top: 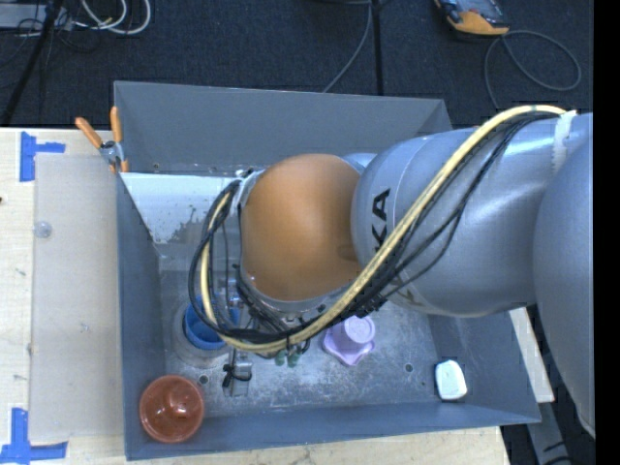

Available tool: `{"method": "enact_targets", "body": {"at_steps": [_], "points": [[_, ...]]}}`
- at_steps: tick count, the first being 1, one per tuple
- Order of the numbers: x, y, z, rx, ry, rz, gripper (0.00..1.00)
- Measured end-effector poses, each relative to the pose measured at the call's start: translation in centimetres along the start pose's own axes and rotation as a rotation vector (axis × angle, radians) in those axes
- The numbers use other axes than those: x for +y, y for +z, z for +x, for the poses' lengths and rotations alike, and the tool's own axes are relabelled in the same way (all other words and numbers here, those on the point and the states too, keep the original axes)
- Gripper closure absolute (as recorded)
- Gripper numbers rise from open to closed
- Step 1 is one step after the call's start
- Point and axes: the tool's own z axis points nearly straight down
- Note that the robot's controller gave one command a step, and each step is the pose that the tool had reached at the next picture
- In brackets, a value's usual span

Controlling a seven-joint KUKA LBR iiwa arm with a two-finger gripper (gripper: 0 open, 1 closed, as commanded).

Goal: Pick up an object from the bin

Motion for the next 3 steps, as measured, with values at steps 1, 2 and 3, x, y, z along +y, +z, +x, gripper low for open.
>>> {"method": "enact_targets", "body": {"at_steps": [1,2,3], "points": [[-0.1,-0.2,0.0,-0.001,0.002,0.0,0.0],[-0.2,-0.8,-0.1,-0.005,-0.037,-0.001,0.0],[0.6,1.3,-1.9,-0.014,-0.097,-0.004,0.0]]}}
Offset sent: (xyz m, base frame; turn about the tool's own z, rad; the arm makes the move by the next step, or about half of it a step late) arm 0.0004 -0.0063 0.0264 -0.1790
